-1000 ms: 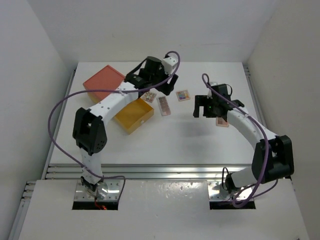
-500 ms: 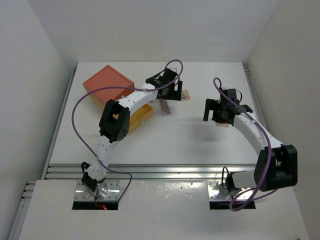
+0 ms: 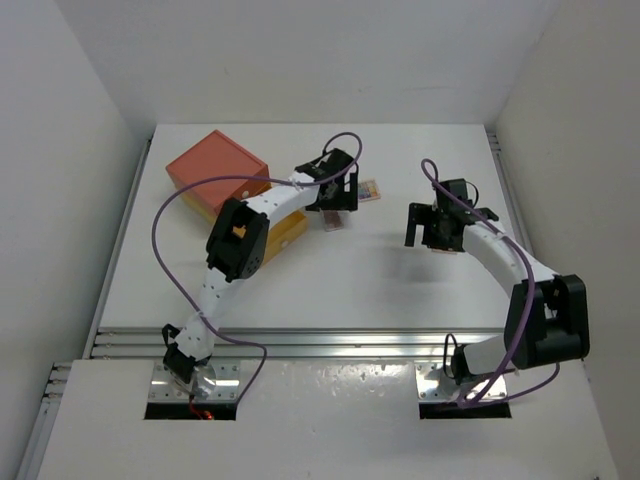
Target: Organize the makeup
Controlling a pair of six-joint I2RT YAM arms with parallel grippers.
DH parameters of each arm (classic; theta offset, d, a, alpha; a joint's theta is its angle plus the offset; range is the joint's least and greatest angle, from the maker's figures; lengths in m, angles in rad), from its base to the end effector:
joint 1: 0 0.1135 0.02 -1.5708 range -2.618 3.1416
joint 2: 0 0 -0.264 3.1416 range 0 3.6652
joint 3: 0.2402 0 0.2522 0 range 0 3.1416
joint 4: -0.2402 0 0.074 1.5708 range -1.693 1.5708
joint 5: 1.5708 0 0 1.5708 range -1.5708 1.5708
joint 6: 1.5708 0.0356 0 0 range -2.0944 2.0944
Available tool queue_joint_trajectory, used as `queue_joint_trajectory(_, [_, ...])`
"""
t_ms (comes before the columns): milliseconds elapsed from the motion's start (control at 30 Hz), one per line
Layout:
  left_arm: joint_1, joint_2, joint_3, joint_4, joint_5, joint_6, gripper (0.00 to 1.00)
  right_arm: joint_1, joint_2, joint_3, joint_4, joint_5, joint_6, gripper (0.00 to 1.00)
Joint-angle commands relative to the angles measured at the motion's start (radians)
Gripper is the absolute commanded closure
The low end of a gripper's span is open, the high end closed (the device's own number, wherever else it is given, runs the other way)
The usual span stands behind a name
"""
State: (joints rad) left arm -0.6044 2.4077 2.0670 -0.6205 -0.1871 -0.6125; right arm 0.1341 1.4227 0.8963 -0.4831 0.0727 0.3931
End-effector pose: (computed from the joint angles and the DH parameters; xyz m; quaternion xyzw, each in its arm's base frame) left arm 0.4393 -0.2954 0.1757 -0.0319 0.9496 -0.0977 0.2961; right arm 0.2791 0.0350 0.2107 0.1340 0.9509 0.0384 0.2763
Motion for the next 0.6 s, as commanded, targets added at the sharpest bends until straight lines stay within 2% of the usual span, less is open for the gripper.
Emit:
queue_joint_trajectory(0, [0.023, 0.033, -0.005, -0.019, 0.025, -0.049, 0.0, 0.005, 0.015, 0.044, -0.005, -0.005, -0.005, 0.0])
queue_joint_trajectory(233, [0.043, 0.051, -0.028, -0.028, 0.046, -0.012, 0.03, -0.001, 0.05, 0.062, -0.012, -0.01, -0.005, 0.0])
queue_joint_trajectory(333, [0.043, 0.062, -0.01, -0.028, 0.057, -0.001, 0.09, 0.002, 0.059, 0.075, -0.011, -0.007, -0.005, 0.0])
queue_joint_trajectory(567, [0.043, 0.11, 0.001, -0.028, 0.098, 0.048, 0.32, 0.002, 0.067, 0.085, -0.02, -0.001, -0.016, 0.0])
